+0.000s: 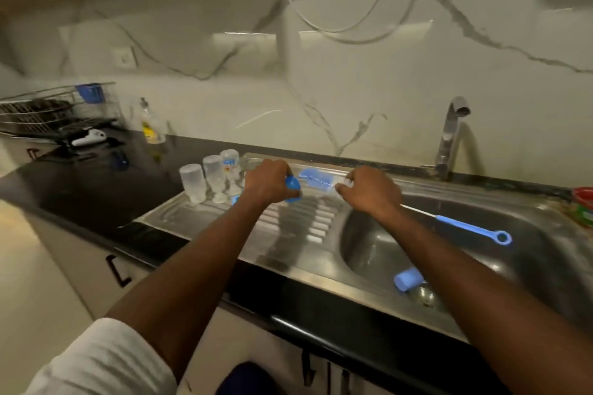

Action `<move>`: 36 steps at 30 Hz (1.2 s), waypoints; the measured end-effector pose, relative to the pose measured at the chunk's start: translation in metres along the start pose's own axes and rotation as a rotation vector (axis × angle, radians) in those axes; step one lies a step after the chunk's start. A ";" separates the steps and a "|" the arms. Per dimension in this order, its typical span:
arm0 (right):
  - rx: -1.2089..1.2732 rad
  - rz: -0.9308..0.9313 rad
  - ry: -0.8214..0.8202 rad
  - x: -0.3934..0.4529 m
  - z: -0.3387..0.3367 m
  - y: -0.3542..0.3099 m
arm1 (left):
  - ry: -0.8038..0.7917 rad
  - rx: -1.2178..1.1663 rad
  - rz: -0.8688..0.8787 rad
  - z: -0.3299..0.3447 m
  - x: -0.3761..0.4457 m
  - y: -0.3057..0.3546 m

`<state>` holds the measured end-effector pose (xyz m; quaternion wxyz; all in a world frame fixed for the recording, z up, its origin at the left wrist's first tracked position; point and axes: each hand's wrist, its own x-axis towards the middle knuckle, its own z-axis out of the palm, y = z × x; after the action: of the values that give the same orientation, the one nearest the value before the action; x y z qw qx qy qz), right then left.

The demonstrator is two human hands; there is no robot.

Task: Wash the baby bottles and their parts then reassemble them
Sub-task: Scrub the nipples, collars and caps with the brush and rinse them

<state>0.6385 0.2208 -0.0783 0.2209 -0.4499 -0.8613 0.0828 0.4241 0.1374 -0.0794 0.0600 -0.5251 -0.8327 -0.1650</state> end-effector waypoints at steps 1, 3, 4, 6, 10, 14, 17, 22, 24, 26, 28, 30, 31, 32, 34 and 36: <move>0.005 0.002 0.001 0.003 0.005 -0.012 | -0.008 0.012 -0.020 -0.004 -0.002 -0.010; 0.004 -0.006 0.004 0.008 0.016 -0.035 | -0.019 0.041 -0.055 -0.011 -0.005 -0.030; 0.006 -0.005 0.002 0.010 0.021 -0.042 | -0.030 0.057 -0.067 -0.011 -0.007 -0.037; 0.013 0.002 -0.009 0.014 0.031 -0.053 | -0.051 0.086 -0.082 -0.011 -0.009 -0.047; -0.007 -0.009 -0.021 0.017 0.046 -0.060 | -0.074 0.118 -0.087 -0.001 -0.008 -0.058; -0.013 -0.020 0.001 0.019 0.049 -0.050 | -0.091 0.167 -0.076 0.009 -0.004 -0.058; -0.021 -0.016 0.019 0.019 0.048 -0.035 | -0.125 0.169 -0.082 0.014 0.001 -0.058; -0.036 0.006 0.042 0.015 0.032 -0.005 | -0.072 0.159 -0.007 0.005 0.009 -0.046; -0.055 0.026 0.065 0.013 0.019 0.011 | -0.013 0.121 0.048 0.003 0.014 -0.031; -0.084 0.052 0.102 0.010 0.002 0.034 | -0.043 0.031 0.112 0.007 0.021 -0.005; -0.102 0.093 0.129 0.005 -0.017 0.062 | -0.070 -0.038 0.170 0.016 0.025 0.032; -0.134 0.140 0.139 -0.002 -0.032 0.093 | -0.070 -0.068 0.218 0.031 0.028 0.071; -0.159 0.159 0.134 -0.006 -0.038 0.107 | -0.074 -0.079 0.245 0.040 0.028 0.090; -0.190 0.179 0.131 -0.010 -0.043 0.124 | -0.096 -0.093 0.270 0.052 0.029 0.112; -0.235 0.219 0.108 -0.019 -0.048 0.152 | -0.156 -0.094 0.311 0.075 0.027 0.148; -0.256 0.268 0.075 -0.024 -0.047 0.176 | -0.248 -0.043 0.370 0.105 0.025 0.178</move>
<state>0.8019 0.3006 -0.1037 0.1810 -0.5877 -0.7884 -0.0155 0.5801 0.2649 -0.1334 -0.0247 -0.6865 -0.7193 -0.1033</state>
